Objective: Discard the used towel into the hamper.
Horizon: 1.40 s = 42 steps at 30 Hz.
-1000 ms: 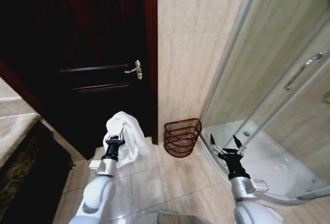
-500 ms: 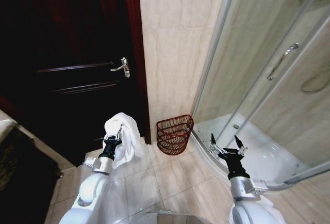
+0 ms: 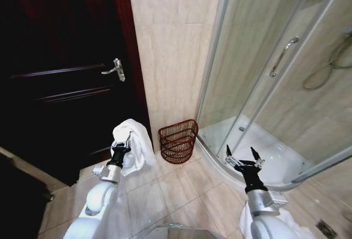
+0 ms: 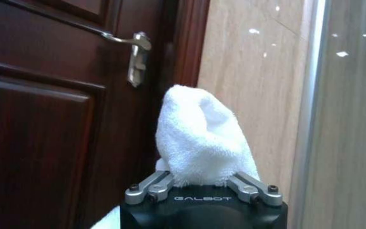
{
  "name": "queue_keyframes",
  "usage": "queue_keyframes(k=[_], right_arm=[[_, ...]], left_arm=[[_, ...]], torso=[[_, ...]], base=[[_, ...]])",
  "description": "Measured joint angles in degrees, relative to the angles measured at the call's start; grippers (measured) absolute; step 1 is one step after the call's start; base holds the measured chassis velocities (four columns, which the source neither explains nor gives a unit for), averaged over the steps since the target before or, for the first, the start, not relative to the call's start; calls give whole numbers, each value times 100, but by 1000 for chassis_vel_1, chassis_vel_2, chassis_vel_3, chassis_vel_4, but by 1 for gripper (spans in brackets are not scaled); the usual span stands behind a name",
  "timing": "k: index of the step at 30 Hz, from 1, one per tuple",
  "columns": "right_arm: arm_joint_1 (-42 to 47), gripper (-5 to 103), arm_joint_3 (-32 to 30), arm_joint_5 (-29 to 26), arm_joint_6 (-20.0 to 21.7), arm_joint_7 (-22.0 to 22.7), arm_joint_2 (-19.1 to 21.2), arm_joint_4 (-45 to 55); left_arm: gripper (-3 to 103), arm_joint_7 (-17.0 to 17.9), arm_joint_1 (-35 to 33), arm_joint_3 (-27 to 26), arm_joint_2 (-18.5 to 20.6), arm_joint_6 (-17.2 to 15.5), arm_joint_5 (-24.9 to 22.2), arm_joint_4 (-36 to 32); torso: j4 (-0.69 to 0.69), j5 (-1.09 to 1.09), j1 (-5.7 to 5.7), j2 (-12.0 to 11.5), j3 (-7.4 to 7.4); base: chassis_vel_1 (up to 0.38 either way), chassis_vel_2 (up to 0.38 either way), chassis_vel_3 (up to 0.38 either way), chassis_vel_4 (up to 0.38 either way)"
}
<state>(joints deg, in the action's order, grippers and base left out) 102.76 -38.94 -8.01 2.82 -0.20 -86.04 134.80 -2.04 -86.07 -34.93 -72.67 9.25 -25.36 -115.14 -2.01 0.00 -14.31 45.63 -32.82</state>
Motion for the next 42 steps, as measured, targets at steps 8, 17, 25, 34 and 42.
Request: queue_keyframes(k=[8, 17, 25, 34, 42], right_arm=[[91, 100, -328, -306, -316, -174, 544, -216], [94, 100, -185, -277, -358, -168, 467, -199], [61, 100, -64, -140, -306, -159, 384, -157], [49, 100, -28, -51, -292, -153, 348, -157], [25, 100, -17, -36, -286, -151, 326, -159]], left_arm=[[10, -4, 3, 51, 1, -8, 103, 37], [10, -11, -9, 60, -7, -8, 133, 41], [10, -11, -17, 52, 0, 1, 135, 41], [10, -10, -23, 78, -9, 23, 105, 95], [10, 1, -29, 79, -8, 23, 122, 121]], torso=[[0, 0, 106, -238, 132], [0, 0, 197, -460, 263], [0, 0, 285, -656, 372], [0, -1, 365, -857, 493], [0, -1, 433, -1013, 579]], base=[[-17, -24, -21, -21], [-44, -40, -50, -59], [-53, -56, -49, -57], [0, 0, 0, 0], [0, 0, 0, 0]])
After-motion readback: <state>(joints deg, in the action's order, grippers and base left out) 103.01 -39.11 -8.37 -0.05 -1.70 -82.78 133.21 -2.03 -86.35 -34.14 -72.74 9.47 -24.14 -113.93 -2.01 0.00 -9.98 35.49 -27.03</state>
